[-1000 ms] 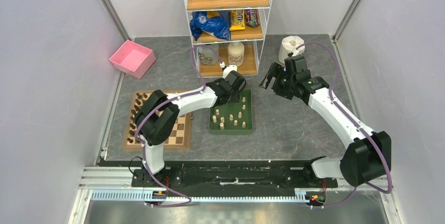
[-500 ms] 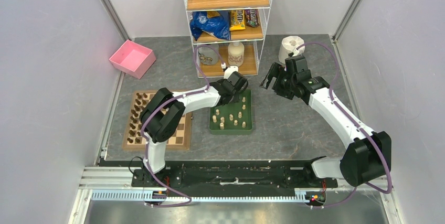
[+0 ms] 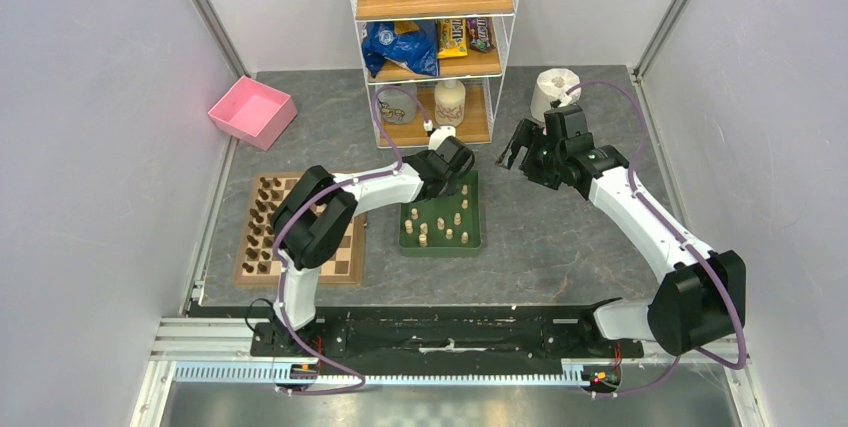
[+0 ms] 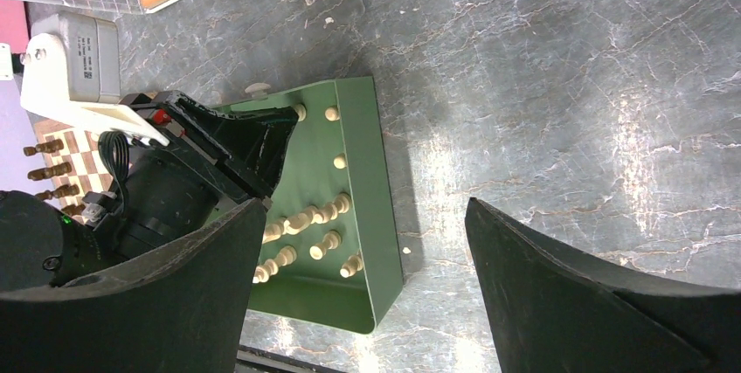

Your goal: Set up the chess pieces on the board

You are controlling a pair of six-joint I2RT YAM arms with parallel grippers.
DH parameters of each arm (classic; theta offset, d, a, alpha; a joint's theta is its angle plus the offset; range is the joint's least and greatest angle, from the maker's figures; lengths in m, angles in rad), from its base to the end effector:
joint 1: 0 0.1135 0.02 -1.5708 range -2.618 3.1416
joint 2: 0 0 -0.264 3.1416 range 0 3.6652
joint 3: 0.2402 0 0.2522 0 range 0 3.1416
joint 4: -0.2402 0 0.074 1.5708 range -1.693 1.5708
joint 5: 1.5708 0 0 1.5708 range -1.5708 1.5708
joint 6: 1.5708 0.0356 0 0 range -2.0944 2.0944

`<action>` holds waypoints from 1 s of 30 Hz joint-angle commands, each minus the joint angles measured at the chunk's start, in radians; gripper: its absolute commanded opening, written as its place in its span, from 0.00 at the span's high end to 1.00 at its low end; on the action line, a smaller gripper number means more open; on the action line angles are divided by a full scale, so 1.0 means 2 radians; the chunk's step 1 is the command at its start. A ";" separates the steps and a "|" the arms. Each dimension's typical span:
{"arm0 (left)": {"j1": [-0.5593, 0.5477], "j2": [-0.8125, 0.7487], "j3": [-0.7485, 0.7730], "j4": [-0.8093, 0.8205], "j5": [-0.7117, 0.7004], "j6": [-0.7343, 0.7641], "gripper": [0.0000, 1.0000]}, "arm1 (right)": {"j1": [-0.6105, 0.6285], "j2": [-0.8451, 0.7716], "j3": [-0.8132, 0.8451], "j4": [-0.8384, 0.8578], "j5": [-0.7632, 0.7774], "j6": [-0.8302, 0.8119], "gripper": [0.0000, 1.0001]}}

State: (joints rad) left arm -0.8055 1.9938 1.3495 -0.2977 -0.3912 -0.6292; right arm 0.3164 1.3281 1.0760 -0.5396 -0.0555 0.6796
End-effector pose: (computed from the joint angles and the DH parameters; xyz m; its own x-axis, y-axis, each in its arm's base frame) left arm 0.3029 -0.2958 0.1686 -0.7539 -0.0005 -0.6570 0.0837 0.9918 -0.0968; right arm 0.2709 0.0908 0.2888 -0.7445 0.4165 -0.5217 0.1546 0.8678 0.4723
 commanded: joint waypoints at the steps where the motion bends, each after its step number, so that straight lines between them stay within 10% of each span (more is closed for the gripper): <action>1: -0.003 0.004 0.018 0.007 -0.016 0.008 0.73 | -0.003 -0.013 0.008 0.004 0.003 -0.008 0.07; 14: -0.003 -0.045 -0.001 0.002 -0.008 0.016 0.95 | -0.003 -0.008 0.009 0.004 0.002 -0.007 0.07; 30: 0.005 -0.317 -0.164 -0.107 -0.073 -0.021 0.98 | -0.003 -0.001 0.014 0.004 -0.003 -0.004 0.07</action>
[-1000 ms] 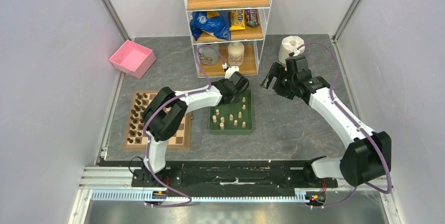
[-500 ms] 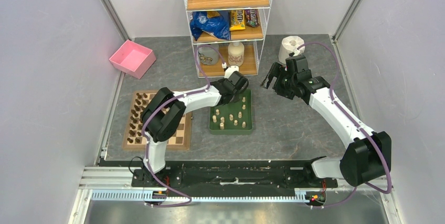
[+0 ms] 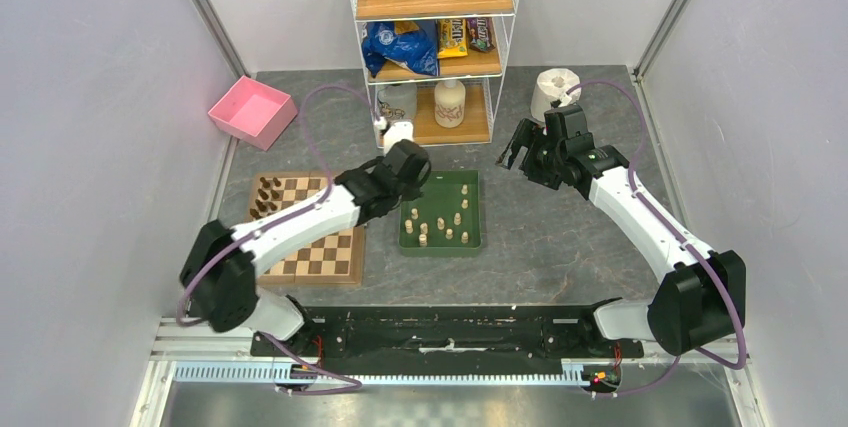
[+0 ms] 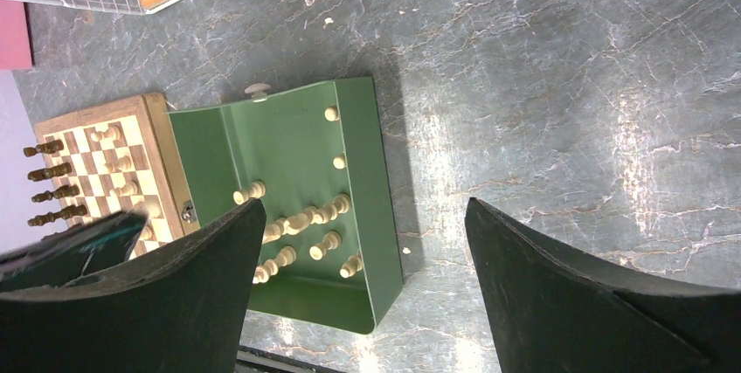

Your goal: Set up the chess pieces on the board

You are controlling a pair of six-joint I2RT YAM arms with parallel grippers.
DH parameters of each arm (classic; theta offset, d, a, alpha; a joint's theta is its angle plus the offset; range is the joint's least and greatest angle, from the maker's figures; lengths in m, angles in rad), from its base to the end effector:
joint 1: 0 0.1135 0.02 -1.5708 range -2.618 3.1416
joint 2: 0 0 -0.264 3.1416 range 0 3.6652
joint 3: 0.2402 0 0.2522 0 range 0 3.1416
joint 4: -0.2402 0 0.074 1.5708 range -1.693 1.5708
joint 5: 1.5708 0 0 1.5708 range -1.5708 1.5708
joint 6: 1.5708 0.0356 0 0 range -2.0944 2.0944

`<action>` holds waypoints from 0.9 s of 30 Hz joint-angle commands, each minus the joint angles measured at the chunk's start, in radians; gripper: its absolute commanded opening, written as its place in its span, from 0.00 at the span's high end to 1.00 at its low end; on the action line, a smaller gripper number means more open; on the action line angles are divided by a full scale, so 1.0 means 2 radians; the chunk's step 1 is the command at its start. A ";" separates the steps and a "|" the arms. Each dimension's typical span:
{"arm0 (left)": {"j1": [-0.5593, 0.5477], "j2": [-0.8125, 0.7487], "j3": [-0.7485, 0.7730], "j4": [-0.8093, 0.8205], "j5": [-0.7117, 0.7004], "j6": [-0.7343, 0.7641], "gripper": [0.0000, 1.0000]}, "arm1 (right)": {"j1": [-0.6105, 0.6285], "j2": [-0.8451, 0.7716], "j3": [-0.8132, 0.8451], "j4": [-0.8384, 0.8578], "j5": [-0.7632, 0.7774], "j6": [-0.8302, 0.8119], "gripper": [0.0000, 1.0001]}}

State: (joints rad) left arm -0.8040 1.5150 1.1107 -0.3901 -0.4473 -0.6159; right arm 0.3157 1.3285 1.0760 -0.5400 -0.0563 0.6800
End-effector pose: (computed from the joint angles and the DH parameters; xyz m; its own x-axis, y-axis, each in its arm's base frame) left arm 0.2390 -0.2258 0.2602 -0.6577 -0.0681 -0.7502 0.0724 0.9856 -0.1529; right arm 0.2710 0.0906 0.2887 -0.7449 0.4172 -0.5207 0.1554 0.8675 0.4726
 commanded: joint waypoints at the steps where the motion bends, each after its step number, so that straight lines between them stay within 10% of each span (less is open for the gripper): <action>1: 0.007 -0.098 -0.061 -0.075 -0.053 -0.038 0.98 | -0.003 -0.001 0.014 0.004 -0.003 -0.004 0.07; 11: 0.043 -0.246 -0.207 -0.165 -0.067 -0.117 0.98 | -0.003 0.000 0.011 0.009 -0.019 0.004 0.07; 27: 0.156 -0.230 -0.240 -0.144 -0.016 -0.089 0.98 | -0.003 -0.001 0.007 0.010 -0.016 0.006 0.08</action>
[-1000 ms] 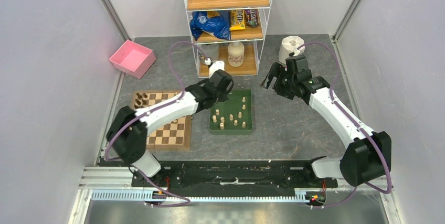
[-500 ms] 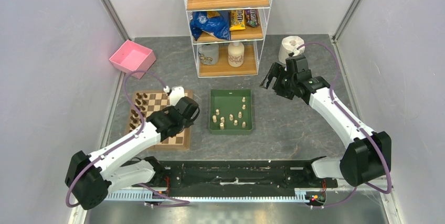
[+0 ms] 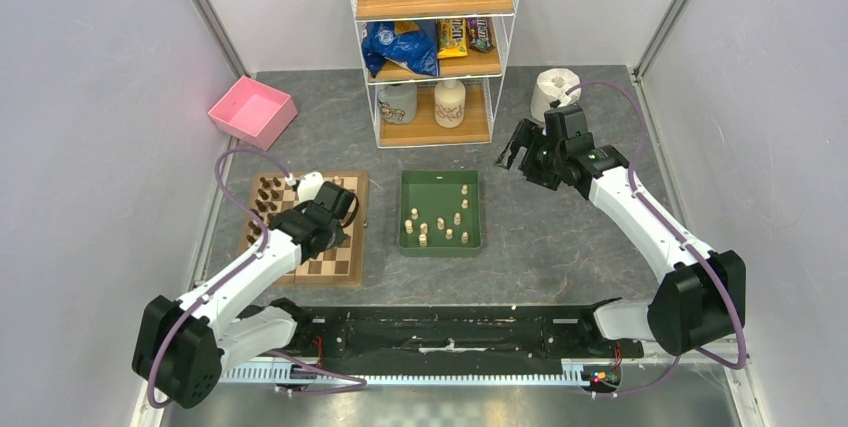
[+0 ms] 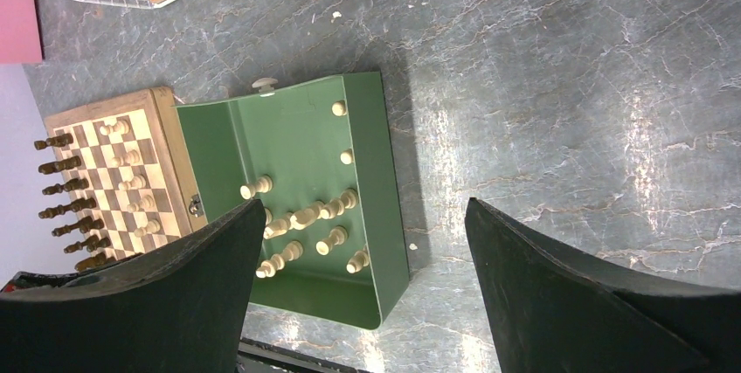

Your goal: Set up the chess pieces on the board

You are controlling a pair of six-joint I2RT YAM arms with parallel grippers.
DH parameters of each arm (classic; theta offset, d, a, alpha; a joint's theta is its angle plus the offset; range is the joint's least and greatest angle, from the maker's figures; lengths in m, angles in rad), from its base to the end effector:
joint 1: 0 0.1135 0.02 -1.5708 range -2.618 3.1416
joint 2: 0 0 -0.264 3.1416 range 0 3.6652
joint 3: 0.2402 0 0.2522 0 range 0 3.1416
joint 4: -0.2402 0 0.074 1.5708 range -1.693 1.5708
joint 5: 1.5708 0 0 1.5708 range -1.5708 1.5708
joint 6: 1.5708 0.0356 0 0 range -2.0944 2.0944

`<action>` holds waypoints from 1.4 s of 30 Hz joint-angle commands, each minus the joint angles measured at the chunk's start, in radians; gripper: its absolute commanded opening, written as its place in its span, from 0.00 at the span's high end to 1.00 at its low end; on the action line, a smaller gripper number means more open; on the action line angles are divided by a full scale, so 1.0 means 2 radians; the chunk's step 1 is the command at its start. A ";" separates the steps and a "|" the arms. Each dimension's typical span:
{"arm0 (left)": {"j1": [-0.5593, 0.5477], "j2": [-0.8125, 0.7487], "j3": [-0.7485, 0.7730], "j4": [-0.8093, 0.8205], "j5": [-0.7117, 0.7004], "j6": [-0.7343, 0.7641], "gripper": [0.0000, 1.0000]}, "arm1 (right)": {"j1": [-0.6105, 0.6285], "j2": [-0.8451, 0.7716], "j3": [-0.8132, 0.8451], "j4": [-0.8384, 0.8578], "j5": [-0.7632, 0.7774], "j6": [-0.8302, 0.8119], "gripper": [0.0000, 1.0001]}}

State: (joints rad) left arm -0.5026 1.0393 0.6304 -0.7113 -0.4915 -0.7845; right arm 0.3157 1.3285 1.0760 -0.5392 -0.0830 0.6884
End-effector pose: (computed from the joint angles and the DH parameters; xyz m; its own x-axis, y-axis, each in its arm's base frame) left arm 0.1665 -0.0723 0.2039 -0.7311 -0.3089 -0.6084 -0.3842 0.9232 -0.0070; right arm 0.2707 0.0915 0.2888 -0.7541 0.4197 -0.5051 0.1480 0.8580 0.4919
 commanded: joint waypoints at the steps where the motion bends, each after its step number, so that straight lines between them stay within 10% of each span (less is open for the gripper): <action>1: 0.005 0.010 0.000 0.017 0.005 -0.006 0.98 | -0.003 0.000 0.008 0.010 -0.003 0.002 0.07; 42: 0.010 0.028 -0.015 0.036 -0.018 -0.012 0.87 | -0.003 0.001 0.004 0.010 -0.003 0.001 0.07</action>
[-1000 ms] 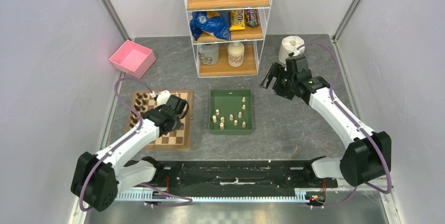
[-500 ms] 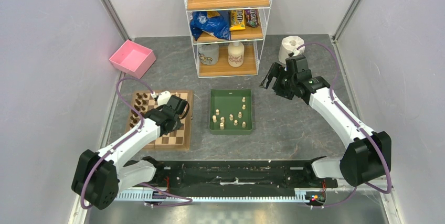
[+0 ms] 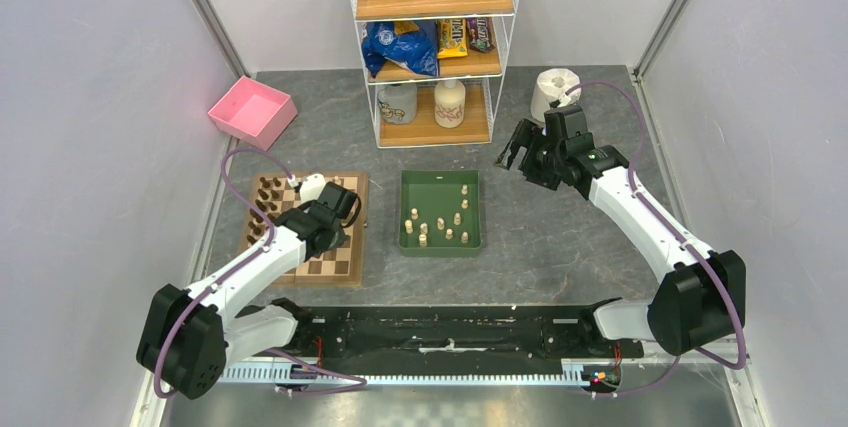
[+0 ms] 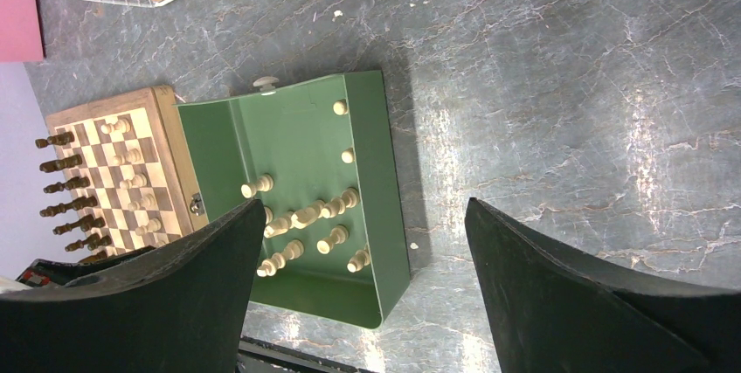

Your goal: Set up the chess pieces on the board

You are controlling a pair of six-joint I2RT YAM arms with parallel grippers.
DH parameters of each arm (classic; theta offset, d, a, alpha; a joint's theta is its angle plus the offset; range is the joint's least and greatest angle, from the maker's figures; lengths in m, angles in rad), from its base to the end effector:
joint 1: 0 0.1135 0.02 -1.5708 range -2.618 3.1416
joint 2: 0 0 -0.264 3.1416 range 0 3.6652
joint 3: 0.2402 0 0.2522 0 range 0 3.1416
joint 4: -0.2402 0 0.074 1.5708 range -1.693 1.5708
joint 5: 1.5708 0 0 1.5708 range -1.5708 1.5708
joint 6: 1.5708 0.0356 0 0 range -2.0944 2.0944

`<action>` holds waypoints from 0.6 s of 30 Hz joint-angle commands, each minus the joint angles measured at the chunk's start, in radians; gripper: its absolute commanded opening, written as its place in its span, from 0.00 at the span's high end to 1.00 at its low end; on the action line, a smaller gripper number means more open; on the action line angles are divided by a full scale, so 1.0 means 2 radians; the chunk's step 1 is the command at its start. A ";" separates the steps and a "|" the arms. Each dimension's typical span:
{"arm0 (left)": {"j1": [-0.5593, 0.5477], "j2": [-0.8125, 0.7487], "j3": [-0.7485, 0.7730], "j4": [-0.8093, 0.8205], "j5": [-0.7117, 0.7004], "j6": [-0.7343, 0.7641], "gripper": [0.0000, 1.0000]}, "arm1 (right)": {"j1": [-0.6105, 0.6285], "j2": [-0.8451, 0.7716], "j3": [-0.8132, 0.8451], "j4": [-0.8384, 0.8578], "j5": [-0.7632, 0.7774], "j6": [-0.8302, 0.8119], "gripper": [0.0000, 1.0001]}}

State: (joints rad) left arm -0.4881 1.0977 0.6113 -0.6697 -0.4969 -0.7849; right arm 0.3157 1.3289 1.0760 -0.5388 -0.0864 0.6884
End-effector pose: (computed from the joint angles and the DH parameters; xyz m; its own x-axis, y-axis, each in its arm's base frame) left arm 0.1729 -0.0726 0.1907 -0.7433 -0.3087 -0.5934 -0.3997 0.9163 0.0239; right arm 0.2708 0.0917 0.2887 -0.7555 0.4191 -0.5036 0.1463 0.8572 0.4938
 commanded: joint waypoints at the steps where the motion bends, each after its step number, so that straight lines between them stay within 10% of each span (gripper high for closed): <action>1: 0.002 -0.001 -0.006 0.015 -0.015 -0.012 0.85 | -0.003 0.001 0.004 0.010 -0.001 0.001 0.07; 18: 0.003 -0.006 -0.006 0.012 -0.007 -0.013 0.73 | -0.003 0.000 0.005 0.009 -0.002 0.000 0.08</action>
State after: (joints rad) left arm -0.4881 1.0969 0.6037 -0.6567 -0.4950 -0.7845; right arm 0.3157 1.3289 1.0760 -0.5388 -0.0864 0.6884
